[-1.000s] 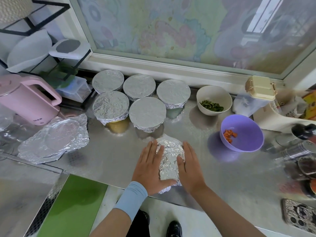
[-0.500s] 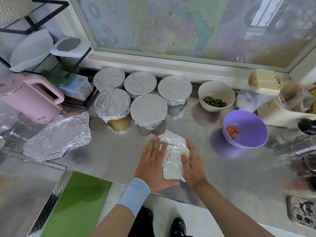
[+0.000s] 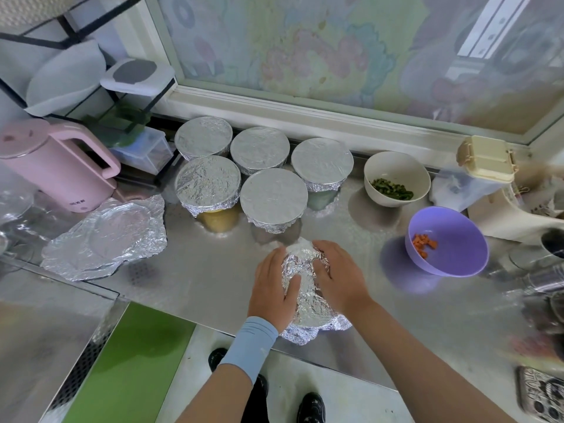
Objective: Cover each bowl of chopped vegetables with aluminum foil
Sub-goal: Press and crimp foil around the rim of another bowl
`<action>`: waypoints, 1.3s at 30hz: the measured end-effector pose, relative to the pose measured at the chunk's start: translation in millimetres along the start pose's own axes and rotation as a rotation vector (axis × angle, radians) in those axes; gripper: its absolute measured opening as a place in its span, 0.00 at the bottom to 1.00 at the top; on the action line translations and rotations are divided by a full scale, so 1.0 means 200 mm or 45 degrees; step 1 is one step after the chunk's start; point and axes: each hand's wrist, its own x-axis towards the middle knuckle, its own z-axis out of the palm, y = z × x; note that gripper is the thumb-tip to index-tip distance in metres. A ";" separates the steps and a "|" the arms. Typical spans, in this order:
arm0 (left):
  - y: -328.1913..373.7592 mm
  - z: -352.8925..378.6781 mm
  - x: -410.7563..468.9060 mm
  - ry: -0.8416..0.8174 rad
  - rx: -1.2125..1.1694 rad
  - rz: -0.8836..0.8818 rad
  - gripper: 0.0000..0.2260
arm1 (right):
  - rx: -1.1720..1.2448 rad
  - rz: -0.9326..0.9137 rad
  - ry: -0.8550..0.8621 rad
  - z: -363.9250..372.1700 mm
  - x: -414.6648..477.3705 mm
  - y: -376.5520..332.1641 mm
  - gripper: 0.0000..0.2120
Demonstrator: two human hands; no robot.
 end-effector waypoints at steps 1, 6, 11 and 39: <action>0.00 0.00 0.00 0.003 0.000 -0.010 0.29 | 0.011 0.023 0.001 0.00 0.01 -0.01 0.18; 0.01 0.00 0.02 0.006 -0.040 -0.085 0.27 | 0.063 0.113 -0.031 -0.01 0.03 -0.03 0.17; 0.04 -0.02 0.03 -0.024 -0.047 -0.161 0.27 | 0.039 0.200 -0.104 -0.03 0.06 -0.05 0.16; 0.07 -0.03 0.25 -0.361 0.134 0.082 0.18 | 0.299 0.552 0.268 0.05 -0.20 -0.03 0.18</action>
